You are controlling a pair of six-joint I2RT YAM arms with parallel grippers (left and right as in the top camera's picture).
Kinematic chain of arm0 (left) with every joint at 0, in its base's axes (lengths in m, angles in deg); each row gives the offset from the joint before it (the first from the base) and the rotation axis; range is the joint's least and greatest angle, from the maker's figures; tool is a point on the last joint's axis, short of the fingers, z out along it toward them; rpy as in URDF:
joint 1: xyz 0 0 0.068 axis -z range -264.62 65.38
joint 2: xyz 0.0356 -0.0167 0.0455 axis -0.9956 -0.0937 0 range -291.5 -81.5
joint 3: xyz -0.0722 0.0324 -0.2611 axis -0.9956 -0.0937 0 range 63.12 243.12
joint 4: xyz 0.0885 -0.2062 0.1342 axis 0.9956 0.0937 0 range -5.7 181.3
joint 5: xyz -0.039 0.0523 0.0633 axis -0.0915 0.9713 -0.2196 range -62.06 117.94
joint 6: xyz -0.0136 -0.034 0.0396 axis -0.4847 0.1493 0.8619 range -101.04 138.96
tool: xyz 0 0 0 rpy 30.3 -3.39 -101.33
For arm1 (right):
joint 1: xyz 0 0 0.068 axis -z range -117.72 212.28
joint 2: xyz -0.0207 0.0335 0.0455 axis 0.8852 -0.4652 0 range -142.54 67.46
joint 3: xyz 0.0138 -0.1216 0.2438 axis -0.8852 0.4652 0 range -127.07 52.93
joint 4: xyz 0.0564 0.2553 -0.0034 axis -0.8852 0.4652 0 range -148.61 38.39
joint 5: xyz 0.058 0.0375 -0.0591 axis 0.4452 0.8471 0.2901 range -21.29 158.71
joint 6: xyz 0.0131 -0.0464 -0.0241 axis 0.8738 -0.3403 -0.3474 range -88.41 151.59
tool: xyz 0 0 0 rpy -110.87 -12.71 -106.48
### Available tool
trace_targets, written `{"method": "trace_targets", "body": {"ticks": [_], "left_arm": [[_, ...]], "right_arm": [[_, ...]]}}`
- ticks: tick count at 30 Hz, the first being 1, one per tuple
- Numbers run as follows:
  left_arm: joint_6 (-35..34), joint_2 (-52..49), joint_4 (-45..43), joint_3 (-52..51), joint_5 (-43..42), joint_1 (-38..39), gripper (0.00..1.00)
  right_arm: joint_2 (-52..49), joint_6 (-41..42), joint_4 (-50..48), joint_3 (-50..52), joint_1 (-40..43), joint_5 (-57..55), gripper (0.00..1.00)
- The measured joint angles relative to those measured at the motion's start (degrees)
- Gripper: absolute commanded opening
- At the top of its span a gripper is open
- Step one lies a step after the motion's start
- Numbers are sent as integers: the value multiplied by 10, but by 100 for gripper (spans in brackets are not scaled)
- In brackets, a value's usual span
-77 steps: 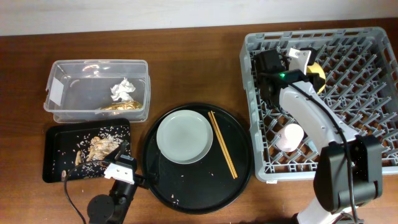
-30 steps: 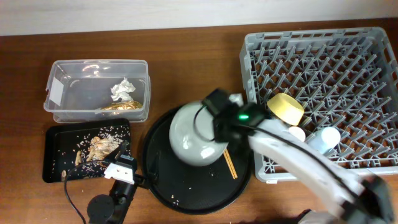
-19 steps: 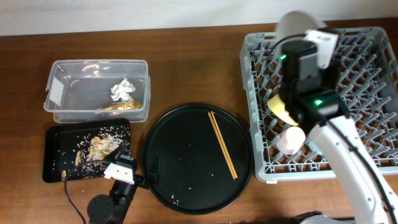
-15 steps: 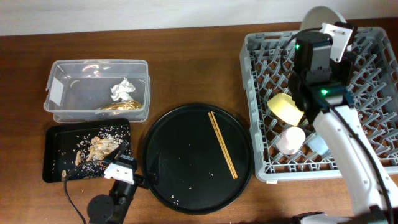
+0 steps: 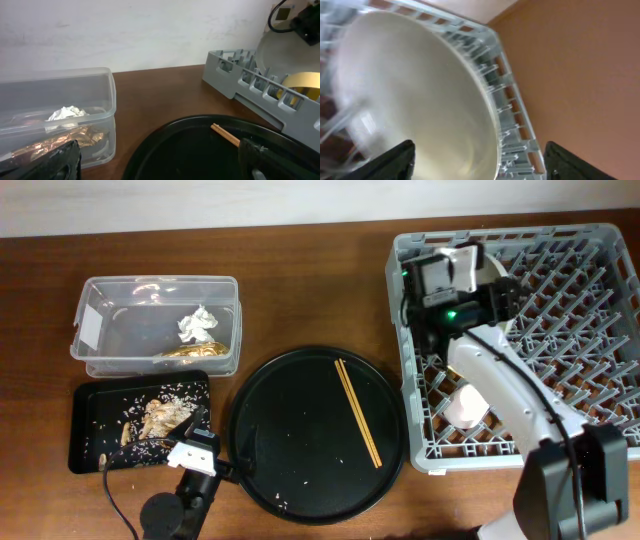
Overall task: Sort waste into correct bins and load items into the dishwasher rack
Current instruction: 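Stand the white plate upright in the dish rack, then grasp the wooden chopsticks on the round tray with the right gripper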
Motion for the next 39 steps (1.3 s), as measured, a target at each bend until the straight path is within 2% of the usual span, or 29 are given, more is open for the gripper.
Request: {"method": "trace_targets", "body": {"ticks": [2,4,7,9,11,12,15,17,28,30,32,33,35,39], "left_arm": [[0,0,0,0,0,0,99],[0,0,0,0,0,0,100],[0,0,0,0,0,0,99],[0,0,0,0,0,0,99],[0,0,0,0,0,0,99],[0,0,0,0,0,0,99],[0,0,0,0,0,0,99],[0,0,0,0,0,0,99],[0,0,0,0,0,0,99],[0,0,0,0,0,0,99],[0,0,0,0,0,0,99],[0,0,0,0,0,0,99],[0,0,0,0,0,0,99],[0,0,0,0,0,0,99]], "right_arm": [[30,12,66,-5,-30,49,82],[78,49,158,-12,-64,146,73],[130,104,247,-24,-104,346,58],[130,150,272,-9,-135,538,55],[116,184,267,26,-164,604,54],[108,197,263,46,-176,616,51],[67,233,224,113,-197,631,26],[39,242,200,146,-197,630,19],[-43,249,150,165,-197,629,17],[-47,247,150,162,-197,630,10],[-51,245,152,158,-197,634,9],[-51,243,153,157,-197,635,11],[-51,243,156,155,-197,635,21],[-53,239,158,155,-197,625,22]]}}
